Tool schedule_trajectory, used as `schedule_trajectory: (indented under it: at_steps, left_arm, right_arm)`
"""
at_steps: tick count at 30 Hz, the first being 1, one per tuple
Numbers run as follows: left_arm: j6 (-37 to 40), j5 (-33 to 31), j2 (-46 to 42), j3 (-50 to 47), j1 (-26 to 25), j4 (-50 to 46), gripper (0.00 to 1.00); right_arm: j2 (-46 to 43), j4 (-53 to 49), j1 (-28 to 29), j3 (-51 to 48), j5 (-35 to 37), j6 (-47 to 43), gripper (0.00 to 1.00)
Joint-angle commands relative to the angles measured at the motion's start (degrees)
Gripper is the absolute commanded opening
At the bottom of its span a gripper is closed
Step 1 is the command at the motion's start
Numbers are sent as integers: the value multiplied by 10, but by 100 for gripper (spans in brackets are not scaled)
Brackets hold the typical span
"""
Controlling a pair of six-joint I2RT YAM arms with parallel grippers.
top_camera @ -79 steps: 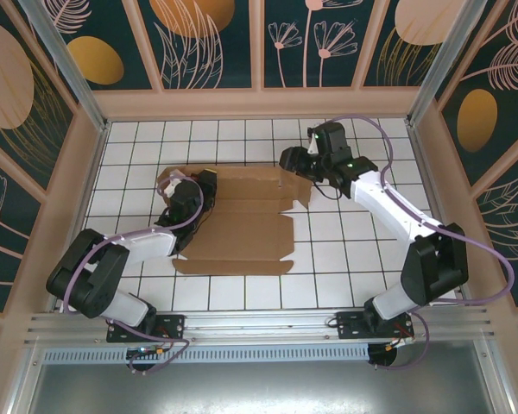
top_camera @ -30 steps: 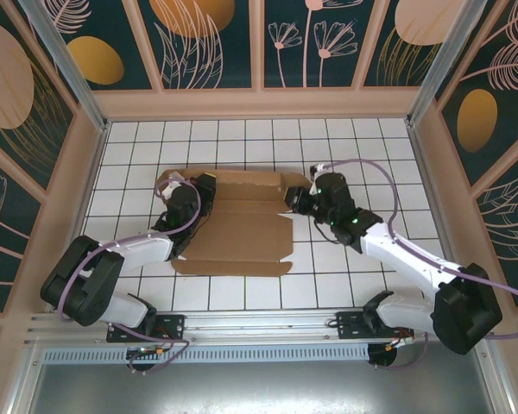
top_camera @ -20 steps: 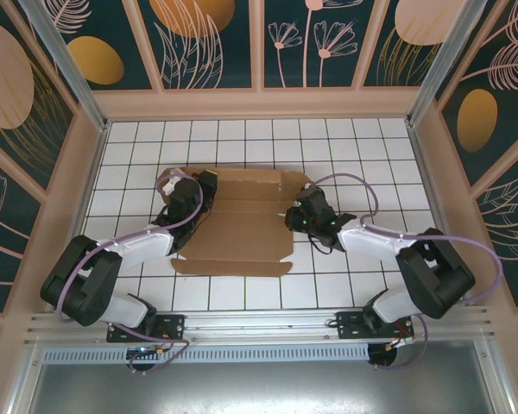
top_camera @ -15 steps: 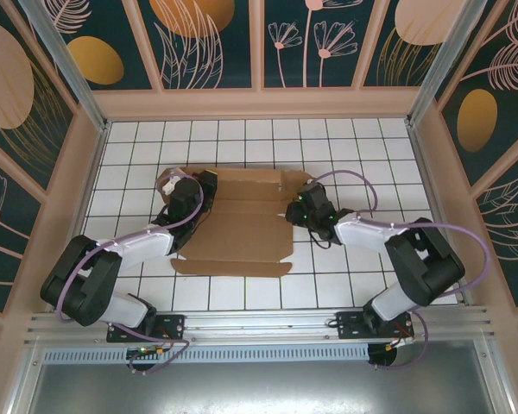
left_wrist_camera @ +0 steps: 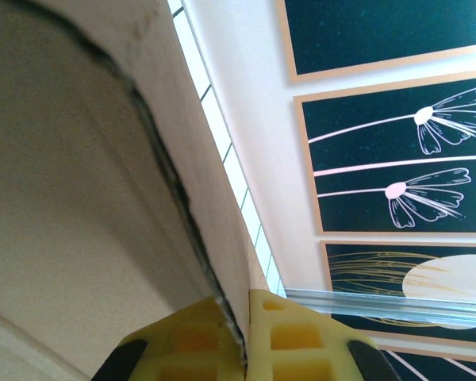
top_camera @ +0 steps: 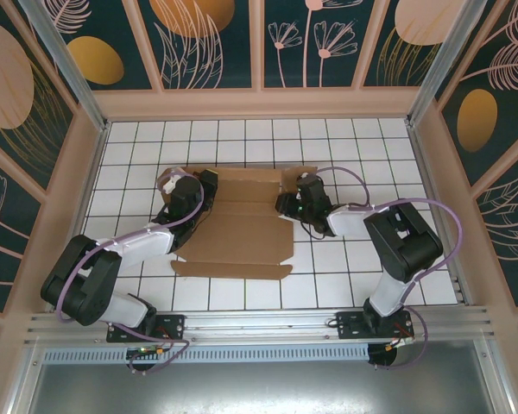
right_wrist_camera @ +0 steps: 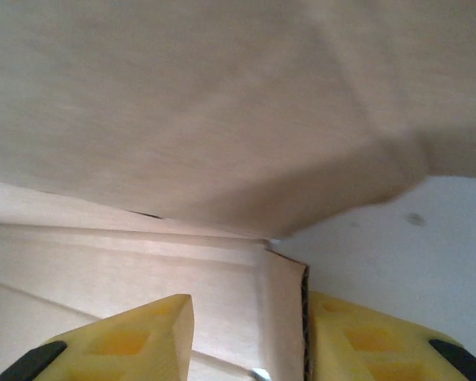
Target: Fold the paper box
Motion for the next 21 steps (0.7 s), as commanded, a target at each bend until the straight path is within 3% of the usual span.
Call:
schedule_trajectory:
  at_steps: [1, 13, 17, 21]
  left_arm:
    - [18, 4, 8, 0, -1, -65, 0]
    - [16, 2, -1, -15, -1, -58, 0]
    - [27, -2, -9, -21, -1, -64, 0]
    - [28, -2, -15, -50, -1, -37, 0]
  right_arm:
    - [-26, 87, 18, -20, -31, 2, 35]
    - [52, 105, 53, -4, -30, 1, 35]
    - [2, 100, 53, -28, -9, -23, 38]
    - [-104, 81, 55, -59, -37, -68, 39]
